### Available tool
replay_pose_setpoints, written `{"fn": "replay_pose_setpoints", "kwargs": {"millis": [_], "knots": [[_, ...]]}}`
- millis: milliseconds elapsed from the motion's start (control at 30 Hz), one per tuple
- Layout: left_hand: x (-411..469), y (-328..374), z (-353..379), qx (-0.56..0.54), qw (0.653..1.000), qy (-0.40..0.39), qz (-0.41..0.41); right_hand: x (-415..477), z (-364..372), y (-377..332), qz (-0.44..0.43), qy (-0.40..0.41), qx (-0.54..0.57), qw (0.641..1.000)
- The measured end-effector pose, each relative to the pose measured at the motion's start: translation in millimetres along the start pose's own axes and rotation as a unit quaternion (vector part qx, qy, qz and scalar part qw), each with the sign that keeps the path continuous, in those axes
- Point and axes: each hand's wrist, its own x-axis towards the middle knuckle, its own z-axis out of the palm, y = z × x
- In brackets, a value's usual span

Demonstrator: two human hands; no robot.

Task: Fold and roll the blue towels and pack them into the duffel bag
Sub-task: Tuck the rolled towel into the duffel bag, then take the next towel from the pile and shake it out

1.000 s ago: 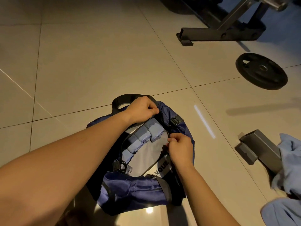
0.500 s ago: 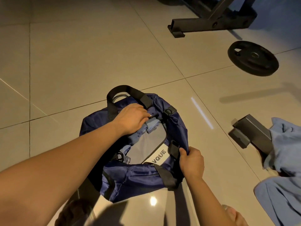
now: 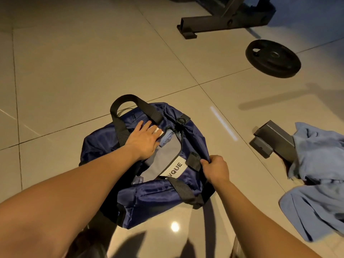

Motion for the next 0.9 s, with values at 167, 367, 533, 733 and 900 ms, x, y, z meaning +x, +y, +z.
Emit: {"fn": "replay_pose_setpoints", "kwargs": {"millis": [167,367,533,733,900], "knots": [[-8,19,-39,0.019,0.999,-0.036,-0.014,-20,-33,1,-0.012,-0.100,-0.013,0.995],[-20,95,-115,-0.038,0.999,-0.011,0.025,-53,-114,22,-0.013,-0.065,-0.005,0.998],[-9,190,-138,-0.106,0.991,0.004,0.084,-60,-150,85,0.000,-0.013,0.016,1.000],[4,304,-107,-0.155,0.977,-0.037,0.140,-67,-155,224,0.088,0.008,-0.098,0.991],[21,382,-70,-0.226,0.957,-0.116,0.139,-60,-167,302,0.125,0.021,-0.122,0.984]]}}
